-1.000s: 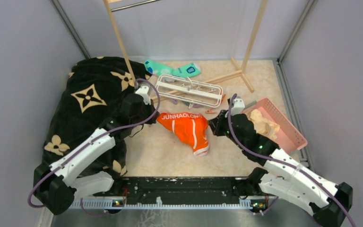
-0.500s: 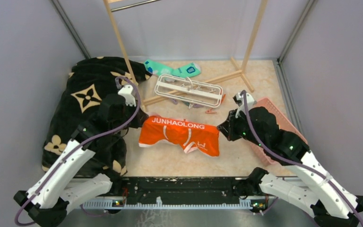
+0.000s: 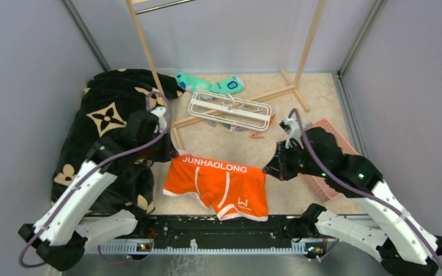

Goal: Clip the underwear to the hanger

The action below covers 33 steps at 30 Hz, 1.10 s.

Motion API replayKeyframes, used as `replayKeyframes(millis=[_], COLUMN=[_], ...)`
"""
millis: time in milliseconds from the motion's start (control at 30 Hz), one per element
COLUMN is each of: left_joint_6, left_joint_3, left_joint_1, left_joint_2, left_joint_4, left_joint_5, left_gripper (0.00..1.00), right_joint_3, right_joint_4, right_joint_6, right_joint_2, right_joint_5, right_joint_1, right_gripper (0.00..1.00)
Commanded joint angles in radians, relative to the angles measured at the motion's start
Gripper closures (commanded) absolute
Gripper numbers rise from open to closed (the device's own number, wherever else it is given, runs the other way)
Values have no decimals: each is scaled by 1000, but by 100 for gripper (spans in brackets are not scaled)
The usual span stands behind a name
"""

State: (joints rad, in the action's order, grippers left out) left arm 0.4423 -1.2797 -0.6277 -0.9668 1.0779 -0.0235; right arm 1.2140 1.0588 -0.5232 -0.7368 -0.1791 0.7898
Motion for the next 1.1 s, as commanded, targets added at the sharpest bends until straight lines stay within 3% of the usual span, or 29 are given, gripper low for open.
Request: replayKeyframes(millis=[0,67,100,200,233,300,467,700,867,1067], left_joint_6=[-5,-30,-35,-49,-53,-73,-84,-38,4,-2], left_joint_3=[220,300,307,251,222,180,195,381,465,456], left_joint_1=[3,3,3,3,3,3,3,5,5,5], left_joint_2=[-115,-216,-278,-438,-476,-512,-490,-370,-307,-327], left_joint_4=[-249,-447,-523,-644,-654,-666,-627,-596,-615,-627], left_joint_5=[-72,-114,-142,-211,-219,-213,-271,-270,-249,-248], left_gripper=[100,100,94,48,39,32,26,24,23,22], right_joint_3=[-179,-288,-327,-353,-336,-295,-321,-579,-740,-841], right_joint_4=[-100,-286,-379,-576,-597,-602,-572,-577,-666,-841], right_joint_6=[69,119,129,156,166,175,148,-81,-209,-238], right_joint_2=[-161,-263,-306,-390,-407,-418,-367,-213,-154,-209], right_joint_5=[195,216,234,292,315,329,325,244,169,121], right_joint_1=[-35,-129,-166,-222,-223,-224,-224,-224,-224,-224], right_gripper=[100,96,82,55,50,45,44,44,49,49])
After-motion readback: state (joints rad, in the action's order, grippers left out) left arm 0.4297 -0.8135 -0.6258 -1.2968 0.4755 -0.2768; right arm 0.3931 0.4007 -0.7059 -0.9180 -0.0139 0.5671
